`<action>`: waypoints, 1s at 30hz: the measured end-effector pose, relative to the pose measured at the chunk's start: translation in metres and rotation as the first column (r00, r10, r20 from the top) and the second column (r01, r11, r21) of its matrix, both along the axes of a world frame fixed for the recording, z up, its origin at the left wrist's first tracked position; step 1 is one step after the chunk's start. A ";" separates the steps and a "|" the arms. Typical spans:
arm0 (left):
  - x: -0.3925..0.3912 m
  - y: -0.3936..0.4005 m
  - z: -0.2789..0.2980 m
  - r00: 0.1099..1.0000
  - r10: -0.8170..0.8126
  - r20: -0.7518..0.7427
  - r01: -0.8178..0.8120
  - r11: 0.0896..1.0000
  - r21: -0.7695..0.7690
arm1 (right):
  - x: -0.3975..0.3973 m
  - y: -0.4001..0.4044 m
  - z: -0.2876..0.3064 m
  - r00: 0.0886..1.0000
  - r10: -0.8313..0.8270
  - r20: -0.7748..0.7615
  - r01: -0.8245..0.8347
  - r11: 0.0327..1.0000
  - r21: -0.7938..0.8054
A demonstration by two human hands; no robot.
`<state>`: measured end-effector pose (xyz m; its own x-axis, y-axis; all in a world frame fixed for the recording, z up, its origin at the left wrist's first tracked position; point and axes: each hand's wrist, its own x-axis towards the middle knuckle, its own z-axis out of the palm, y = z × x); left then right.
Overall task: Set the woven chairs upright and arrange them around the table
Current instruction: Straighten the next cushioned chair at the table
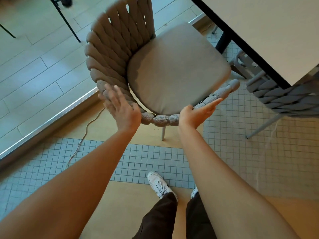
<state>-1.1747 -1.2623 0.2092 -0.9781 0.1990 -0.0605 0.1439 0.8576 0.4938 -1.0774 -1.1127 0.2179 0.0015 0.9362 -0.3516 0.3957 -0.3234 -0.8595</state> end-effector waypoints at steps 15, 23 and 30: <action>-0.057 -0.011 0.003 0.499 -0.837 -0.226 0.725 0.545 -0.421 | -0.006 0.013 -0.010 0.999 -0.041 0.015 0.041 0.997 0.060; -0.071 0.005 0.005 0.515 -0.818 -0.255 0.692 0.573 -0.440 | -0.022 0.030 -0.018 0.998 -0.062 -0.001 0.062 0.994 0.092; -0.082 0.007 0.000 0.495 -0.831 -0.255 0.717 0.556 -0.421 | -0.030 0.032 -0.015 0.998 -0.064 0.022 0.061 0.993 0.099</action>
